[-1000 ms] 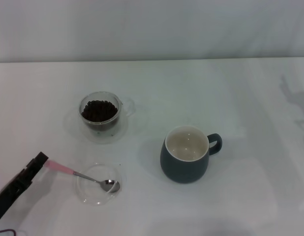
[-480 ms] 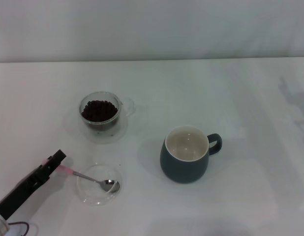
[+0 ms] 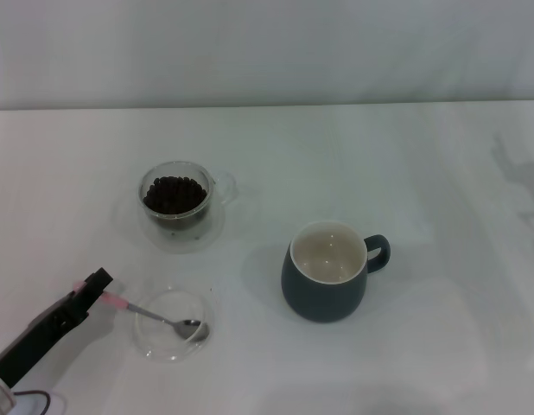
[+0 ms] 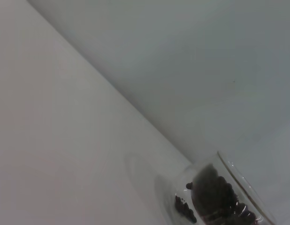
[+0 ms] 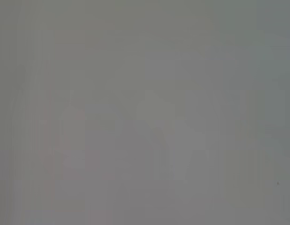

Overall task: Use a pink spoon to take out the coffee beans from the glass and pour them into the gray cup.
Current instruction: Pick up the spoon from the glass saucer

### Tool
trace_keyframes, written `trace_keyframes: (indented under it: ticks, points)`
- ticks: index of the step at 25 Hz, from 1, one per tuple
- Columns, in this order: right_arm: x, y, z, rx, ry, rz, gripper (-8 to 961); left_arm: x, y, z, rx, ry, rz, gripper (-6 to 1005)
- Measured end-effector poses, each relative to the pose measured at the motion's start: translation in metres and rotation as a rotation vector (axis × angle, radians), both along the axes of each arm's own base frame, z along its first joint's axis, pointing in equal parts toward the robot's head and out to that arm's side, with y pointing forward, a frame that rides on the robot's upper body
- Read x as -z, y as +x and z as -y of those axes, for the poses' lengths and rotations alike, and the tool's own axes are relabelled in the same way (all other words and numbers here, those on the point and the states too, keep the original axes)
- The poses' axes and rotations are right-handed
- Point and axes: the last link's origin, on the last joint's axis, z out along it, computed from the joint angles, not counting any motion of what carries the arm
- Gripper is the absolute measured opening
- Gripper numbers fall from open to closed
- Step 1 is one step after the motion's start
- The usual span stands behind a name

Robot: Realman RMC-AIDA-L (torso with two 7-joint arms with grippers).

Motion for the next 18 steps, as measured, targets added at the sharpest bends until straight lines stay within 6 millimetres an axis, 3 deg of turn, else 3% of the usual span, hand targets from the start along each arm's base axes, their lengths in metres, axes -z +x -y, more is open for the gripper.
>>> trace_keyframes:
  ticks: [8, 18]
  points:
    - [0.000, 0.000, -0.002, 0.009, -0.001, -0.002, 875, -0.006, 0.003, -0.001, 0.036, 0.020, 0.011, 184]
    - [0.000, 0.001, -0.001, 0.015, -0.001, -0.009, 874, -0.030, 0.006, -0.002, 0.115, 0.081, 0.038, 146]
